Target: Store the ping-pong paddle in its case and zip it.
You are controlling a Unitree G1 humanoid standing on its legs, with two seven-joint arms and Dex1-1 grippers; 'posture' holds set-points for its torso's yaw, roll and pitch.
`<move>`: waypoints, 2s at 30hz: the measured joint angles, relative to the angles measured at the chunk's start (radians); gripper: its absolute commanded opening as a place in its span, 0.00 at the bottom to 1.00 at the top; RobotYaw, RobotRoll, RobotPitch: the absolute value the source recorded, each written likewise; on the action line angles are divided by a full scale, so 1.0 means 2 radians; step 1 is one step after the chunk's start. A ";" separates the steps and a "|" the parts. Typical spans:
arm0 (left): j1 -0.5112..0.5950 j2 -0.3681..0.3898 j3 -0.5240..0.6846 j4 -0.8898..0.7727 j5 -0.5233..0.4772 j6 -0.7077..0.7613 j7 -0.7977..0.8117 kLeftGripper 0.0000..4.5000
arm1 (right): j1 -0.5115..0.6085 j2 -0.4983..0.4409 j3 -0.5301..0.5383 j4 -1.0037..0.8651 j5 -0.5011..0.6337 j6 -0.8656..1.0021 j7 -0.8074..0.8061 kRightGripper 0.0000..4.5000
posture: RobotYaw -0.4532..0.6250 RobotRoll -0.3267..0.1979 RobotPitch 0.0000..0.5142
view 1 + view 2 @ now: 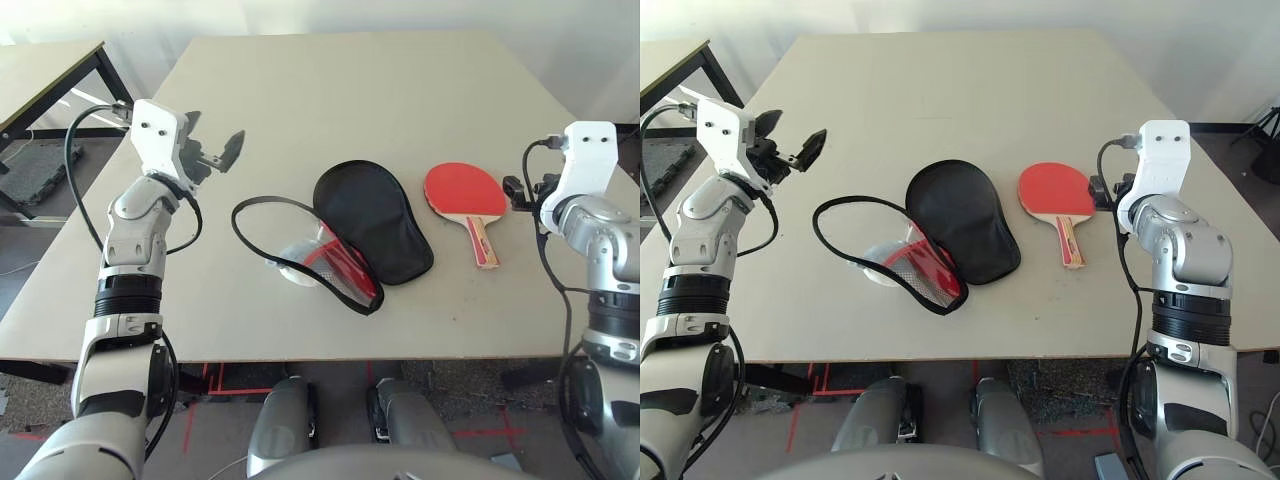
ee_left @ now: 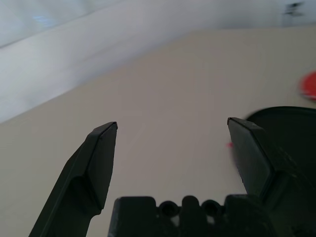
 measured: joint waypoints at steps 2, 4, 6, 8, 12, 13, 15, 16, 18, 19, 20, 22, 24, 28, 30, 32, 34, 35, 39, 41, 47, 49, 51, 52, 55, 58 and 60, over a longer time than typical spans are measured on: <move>0.000 0.007 -0.010 -0.013 -0.009 0.015 -0.035 1.00 | -0.003 0.009 -0.005 -0.011 0.002 0.035 0.000 0.99 | 0.45 0.62 0.20; -0.001 0.012 -0.013 -0.022 -0.015 0.026 -0.060 1.00 | -0.003 0.021 -0.008 -0.018 0.004 0.059 -0.001 0.99 | 0.45 0.62 0.21; -0.001 0.016 -0.015 -0.032 -0.020 0.038 -0.080 1.00 | -0.002 0.033 -0.009 -0.018 0.003 0.073 -0.004 0.99 | 0.45 0.62 0.21; -0.002 0.020 -0.019 -0.036 -0.025 0.048 -0.100 1.00 | 0.002 0.046 -0.010 -0.018 0.000 0.077 -0.007 0.99 | 0.45 0.62 0.22; -0.003 0.035 -0.027 -0.037 -0.029 0.063 -0.135 1.00 | 0.020 0.071 -0.009 -0.019 -0.005 0.084 -0.012 0.99 | 0.45 0.62 0.23; -0.003 0.037 -0.029 -0.038 -0.030 0.066 -0.141 1.00 | 0.021 0.076 -0.010 -0.019 -0.007 0.085 -0.014 0.99 | 0.46 0.62 0.23; -0.003 0.037 -0.031 -0.040 -0.030 0.073 -0.148 1.00 | 0.021 0.079 -0.009 -0.020 -0.010 0.085 -0.015 0.99 | 0.46 0.62 0.24; -0.003 0.037 -0.032 -0.042 -0.030 0.075 -0.151 1.00 | 0.021 0.079 -0.009 -0.020 -0.011 0.085 -0.015 0.99 | 0.46 0.62 0.24; -0.003 0.037 -0.034 -0.050 -0.030 0.082 -0.155 1.00 | 0.023 0.079 -0.006 -0.022 -0.013 0.084 -0.015 0.95 | 0.46 0.62 0.24; -0.003 0.037 -0.035 -0.055 -0.030 0.087 -0.158 1.00 | 0.024 0.079 -0.006 -0.023 -0.016 0.083 -0.014 0.90 | 0.46 0.62 0.24; -0.003 0.037 -0.036 -0.058 -0.031 0.092 -0.160 1.00 | 0.025 0.079 -0.004 -0.023 -0.018 0.081 -0.014 0.85 | 0.47 0.62 0.24; -0.002 0.037 -0.037 -0.061 -0.033 0.100 -0.164 1.00 | 0.028 0.078 -0.002 -0.023 -0.024 0.077 -0.014 0.69 | 0.46 0.62 0.24; -0.002 0.038 -0.039 -0.063 -0.033 0.104 -0.166 1.00 | 0.030 0.078 0.002 -0.026 -0.025 0.074 -0.012 0.51 | 0.46 0.62 0.24; -0.001 0.042 -0.041 -0.064 -0.033 0.105 -0.169 1.00 | 0.029 0.078 0.008 -0.033 -0.024 0.077 -0.002 0.25 | 0.46 0.62 0.23; 0.000 0.047 -0.041 -0.064 -0.033 0.105 -0.172 1.00 | 0.028 0.077 0.008 -0.035 -0.022 0.081 0.002 0.25 | 0.47 0.62 0.23; 0.001 0.050 -0.041 -0.064 -0.033 0.105 -0.176 1.00 | 0.024 0.075 0.008 -0.036 -0.022 0.085 0.005 0.25 | 0.46 0.62 0.22; 0.001 0.052 -0.041 -0.064 -0.033 0.105 -0.179 1.00 | 0.016 0.070 0.008 -0.038 -0.021 0.092 0.012 0.25 | 0.46 0.62 0.22; 0.001 0.053 -0.041 -0.064 -0.033 0.105 -0.180 1.00 | 0.011 0.067 0.008 -0.040 -0.020 0.096 0.016 0.25 | 0.46 0.62 0.22; 0.002 0.058 -0.041 -0.062 -0.032 0.104 -0.186 1.00 | -0.018 0.058 0.011 -0.067 -0.006 0.115 0.034 0.25 | 0.46 0.62 0.23; 0.002 0.065 -0.041 -0.056 -0.030 0.100 -0.189 1.00 | -0.035 0.057 0.014 -0.084 0.003 0.132 0.044 0.25 | 0.47 0.62 0.22; 0.000 0.075 -0.040 -0.036 -0.027 0.083 -0.194 1.00 | -0.069 0.096 0.041 -0.122 0.023 0.166 0.050 0.25 | 0.49 0.62 0.22; 0.000 0.074 -0.040 -0.035 -0.027 0.077 -0.194 1.00 | -0.069 0.111 0.052 -0.123 0.027 0.168 0.047 0.25 | 0.49 0.62 0.22; 0.001 0.074 -0.040 -0.035 -0.027 0.077 -0.193 1.00 | -0.069 0.128 0.061 -0.125 0.028 0.168 0.039 0.25 | 0.50 0.62 0.21; 0.002 0.074 -0.040 -0.036 -0.028 0.077 -0.191 1.00 | -0.069 0.138 0.068 -0.127 0.027 0.168 0.034 0.25 | 0.50 0.62 0.21; 0.010 0.074 -0.040 -0.043 -0.028 0.077 -0.187 1.00 | -0.068 0.159 0.085 -0.133 0.029 0.168 0.025 0.25 | 0.51 0.62 0.21; 0.021 0.074 -0.040 -0.052 -0.029 0.078 -0.184 1.00 | -0.068 0.162 0.094 -0.133 0.029 0.168 0.021 0.25 | 0.51 0.62 0.21; 0.023 0.074 -0.039 -0.056 -0.029 0.079 -0.181 1.00 | -0.068 0.164 0.099 -0.133 0.029 0.168 0.019 0.25 | 0.51 0.62 0.21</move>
